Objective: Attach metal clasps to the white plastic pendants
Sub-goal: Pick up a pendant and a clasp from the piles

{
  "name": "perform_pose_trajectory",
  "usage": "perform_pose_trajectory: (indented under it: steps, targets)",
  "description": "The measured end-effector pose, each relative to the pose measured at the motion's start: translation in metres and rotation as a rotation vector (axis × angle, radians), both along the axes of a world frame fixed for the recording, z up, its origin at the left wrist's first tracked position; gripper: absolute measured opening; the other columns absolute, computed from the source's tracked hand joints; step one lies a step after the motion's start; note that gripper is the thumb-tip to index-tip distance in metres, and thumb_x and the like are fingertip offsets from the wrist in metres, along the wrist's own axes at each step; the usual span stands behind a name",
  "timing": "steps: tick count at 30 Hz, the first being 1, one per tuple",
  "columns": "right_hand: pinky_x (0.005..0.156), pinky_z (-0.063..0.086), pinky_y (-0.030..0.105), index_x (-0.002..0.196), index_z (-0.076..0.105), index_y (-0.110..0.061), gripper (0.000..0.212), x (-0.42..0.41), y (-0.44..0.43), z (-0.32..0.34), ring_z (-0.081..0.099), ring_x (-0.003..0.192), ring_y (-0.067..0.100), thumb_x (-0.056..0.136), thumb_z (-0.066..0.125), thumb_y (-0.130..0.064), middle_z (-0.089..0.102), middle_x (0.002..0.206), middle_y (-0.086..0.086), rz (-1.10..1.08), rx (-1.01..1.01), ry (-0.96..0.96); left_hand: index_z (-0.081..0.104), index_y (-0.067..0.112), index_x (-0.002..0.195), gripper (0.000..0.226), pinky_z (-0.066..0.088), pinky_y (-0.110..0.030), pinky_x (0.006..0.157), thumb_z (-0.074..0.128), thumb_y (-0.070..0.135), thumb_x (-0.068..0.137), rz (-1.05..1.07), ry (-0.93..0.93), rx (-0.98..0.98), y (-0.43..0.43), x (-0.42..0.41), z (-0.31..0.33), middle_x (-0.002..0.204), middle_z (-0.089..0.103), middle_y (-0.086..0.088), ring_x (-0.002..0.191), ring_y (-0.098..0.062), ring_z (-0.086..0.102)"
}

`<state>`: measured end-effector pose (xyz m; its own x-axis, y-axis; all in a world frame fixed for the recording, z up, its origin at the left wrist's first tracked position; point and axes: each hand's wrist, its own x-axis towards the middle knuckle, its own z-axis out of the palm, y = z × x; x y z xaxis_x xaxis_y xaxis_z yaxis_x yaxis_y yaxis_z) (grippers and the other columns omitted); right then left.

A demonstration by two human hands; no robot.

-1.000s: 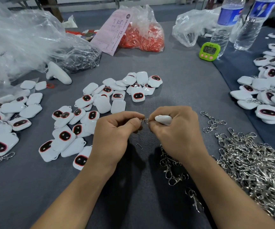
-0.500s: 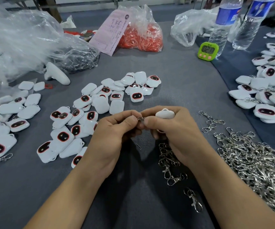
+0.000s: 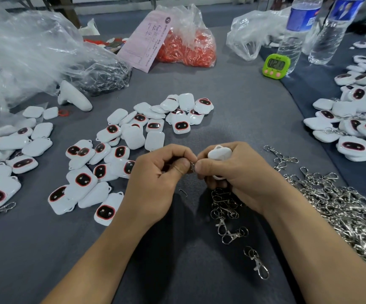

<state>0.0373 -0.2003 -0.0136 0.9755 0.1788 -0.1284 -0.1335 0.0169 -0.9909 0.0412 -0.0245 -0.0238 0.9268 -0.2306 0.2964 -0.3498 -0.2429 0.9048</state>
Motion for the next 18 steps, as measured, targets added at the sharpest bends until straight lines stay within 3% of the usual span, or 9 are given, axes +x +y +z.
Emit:
perform_pose_trajectory:
  steps: [6, 9, 14, 18]
  targets:
    - [0.045, 0.038, 0.019, 0.075, 0.07, -0.013, 0.017, 0.0, -0.002, 0.0, 0.051, 0.052, 0.017, 0.09, 0.071, -0.003, 0.062, 0.067, 0.01, 0.037, 0.031, 0.012, 0.074, 0.031, 0.088, 0.022, 0.05, -0.011, 0.072, 0.063, 0.014, 0.092, 0.061, -0.013, -0.002, -0.002, 0.001, -0.001, 0.083, 0.073, 0.012, 0.081, -0.006, 0.068]
    - [0.046, 0.038, 0.02, 0.077, 0.068, -0.009, 0.017, 0.001, 0.002, -0.002, 0.05, 0.051, 0.016, 0.092, 0.066, -0.001, 0.061, 0.067, 0.011, 0.0, 0.111, 0.022, 0.074, 0.039, 0.09, 0.019, 0.053, -0.015, 0.076, 0.064, 0.023, 0.088, 0.133, 0.0, -0.03, -0.005, -0.001, -0.002, 0.085, 0.074, 0.014, 0.084, -0.008, 0.07]
    - [0.046, 0.035, 0.021, 0.077, 0.063, -0.009, 0.019, 0.001, 0.008, -0.003, 0.05, 0.049, 0.014, 0.094, 0.06, -0.002, 0.06, 0.065, 0.007, -0.015, 0.314, 0.091, 0.079, 0.037, 0.085, 0.023, 0.053, -0.015, 0.075, 0.066, 0.019, 0.085, 0.151, 0.114, -0.209, -0.005, -0.002, -0.001, 0.082, 0.077, 0.006, 0.08, -0.007, 0.072]
    - [0.047, 0.032, 0.023, 0.074, 0.06, -0.008, 0.023, 0.002, 0.011, -0.004, 0.048, 0.049, 0.014, 0.097, 0.057, -0.004, 0.059, 0.065, 0.007, -0.041, 0.412, 0.138, 0.08, 0.037, 0.083, 0.021, 0.054, -0.016, 0.076, 0.067, 0.021, 0.081, 0.154, 0.131, -0.21, -0.006, -0.004, 0.0, 0.081, 0.077, 0.005, 0.081, -0.009, 0.073]
